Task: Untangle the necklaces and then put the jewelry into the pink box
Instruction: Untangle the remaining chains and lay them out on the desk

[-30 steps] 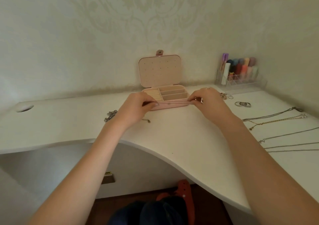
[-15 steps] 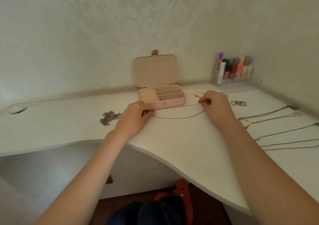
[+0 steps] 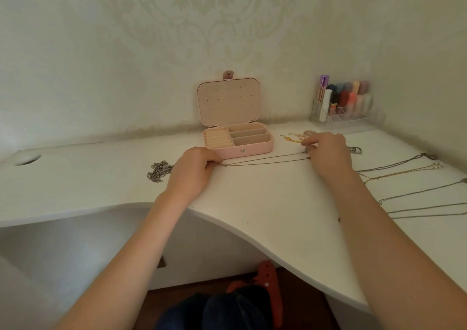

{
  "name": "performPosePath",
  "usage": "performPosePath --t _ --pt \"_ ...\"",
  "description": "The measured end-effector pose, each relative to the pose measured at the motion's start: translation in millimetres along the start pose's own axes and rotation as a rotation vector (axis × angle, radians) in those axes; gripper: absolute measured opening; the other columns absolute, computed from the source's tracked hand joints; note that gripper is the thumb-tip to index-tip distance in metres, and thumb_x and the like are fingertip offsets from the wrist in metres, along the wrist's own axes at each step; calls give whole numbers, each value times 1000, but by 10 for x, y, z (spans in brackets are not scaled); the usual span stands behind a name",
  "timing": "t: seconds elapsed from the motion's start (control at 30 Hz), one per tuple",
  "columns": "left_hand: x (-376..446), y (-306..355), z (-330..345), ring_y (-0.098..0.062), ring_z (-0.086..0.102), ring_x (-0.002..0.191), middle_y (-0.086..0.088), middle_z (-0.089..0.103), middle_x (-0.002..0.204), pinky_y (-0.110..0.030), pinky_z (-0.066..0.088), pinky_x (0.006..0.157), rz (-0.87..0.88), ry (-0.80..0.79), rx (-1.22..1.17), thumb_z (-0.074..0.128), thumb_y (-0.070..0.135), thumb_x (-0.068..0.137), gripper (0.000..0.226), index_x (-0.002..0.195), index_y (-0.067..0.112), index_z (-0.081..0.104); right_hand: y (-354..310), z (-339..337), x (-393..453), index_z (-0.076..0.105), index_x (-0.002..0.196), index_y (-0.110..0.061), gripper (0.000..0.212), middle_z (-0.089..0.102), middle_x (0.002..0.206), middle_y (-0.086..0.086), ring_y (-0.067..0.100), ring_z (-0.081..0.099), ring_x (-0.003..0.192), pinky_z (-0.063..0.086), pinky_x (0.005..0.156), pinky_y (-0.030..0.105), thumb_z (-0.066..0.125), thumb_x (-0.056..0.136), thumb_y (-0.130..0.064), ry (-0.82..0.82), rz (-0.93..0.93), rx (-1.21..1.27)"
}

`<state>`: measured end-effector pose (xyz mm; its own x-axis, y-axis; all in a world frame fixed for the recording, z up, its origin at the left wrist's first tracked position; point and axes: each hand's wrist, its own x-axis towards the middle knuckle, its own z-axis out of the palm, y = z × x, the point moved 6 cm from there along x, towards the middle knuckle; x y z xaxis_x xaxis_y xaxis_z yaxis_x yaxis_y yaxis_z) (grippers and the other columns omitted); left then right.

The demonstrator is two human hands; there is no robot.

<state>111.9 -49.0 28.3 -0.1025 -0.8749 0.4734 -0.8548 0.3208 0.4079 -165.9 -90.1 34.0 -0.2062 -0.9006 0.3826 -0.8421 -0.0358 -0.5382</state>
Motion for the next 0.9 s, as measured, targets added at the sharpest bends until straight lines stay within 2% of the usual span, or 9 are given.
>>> performPosePath --t 0.17,0.23,0.33,0.43,0.57,0.63,0.77,0.83,0.9 --pt "-88 66 -71 -25 60 108 -4 70 111 -29 42 92 43 76 8 53 -5 87 33 104 14 74 48 -195 100 71 111 -20 51 63 117 12 32 59 97 48 82 35 41 86 12 85 59 56" --pt "-152 92 -41 -23 61 111 -2 69 116 -27 42 96 36 13 3 52 -2 88 34 108 15 73 15 -198 79 69 114 -18 50 62 122 8 30 58 105 45 82 32 40 87 13 0 34 52" --pt "-212 90 11 -22 61 112 -1 68 118 -29 45 96 -15 -70 -16 53 9 91 30 113 20 71 -100 -39 -5 68 115 -16 39 57 133 7 26 51 121 37 93 23 44 92 4 -206 -66 37" --pt "-212 66 18 -27 61 110 -5 70 114 -31 44 97 -54 -79 -9 50 11 92 32 115 21 69 -146 58 -80 67 117 -14 29 61 129 5 22 53 118 34 83 14 50 95 -6 -329 -86 38" --pt "-195 120 -3 -34 61 72 -14 69 72 -23 16 114 -47 -43 3 48 6 92 32 115 11 69 -83 38 -89 63 124 -12 33 60 128 13 27 58 92 43 74 27 42 98 -8 -329 -53 -22" --pt "-198 153 -18 -37 61 72 -19 70 75 -22 13 115 -37 -37 11 47 5 92 31 114 8 69 -95 50 -101 64 120 -5 33 60 124 20 33 58 88 46 73 36 39 98 -6 -337 -54 -44" --pt "-206 176 -40 -35 62 84 -17 70 84 -26 19 115 -40 -30 -18 48 5 92 28 110 7 70 -104 82 -94 59 128 -10 37 52 136 15 32 56 105 42 79 29 37 99 -6 -332 -46 -29" --pt "-224 152 -72 -30 60 100 -13 70 99 -32 36 106 -57 19 -49 50 5 91 27 109 7 70 -113 83 -76 54 132 -12 39 40 147 14 30 44 128 36 97 27 37 99 -5 -316 -53 -15" --pt "-277 62 -182 -30 59 107 -13 68 110 -34 41 96 -74 131 -10 52 1 87 26 106 6 69 -159 77 -63 54 133 -11 39 34 151 14 27 30 140 22 109 26 37 99 -4 -297 -80 15"
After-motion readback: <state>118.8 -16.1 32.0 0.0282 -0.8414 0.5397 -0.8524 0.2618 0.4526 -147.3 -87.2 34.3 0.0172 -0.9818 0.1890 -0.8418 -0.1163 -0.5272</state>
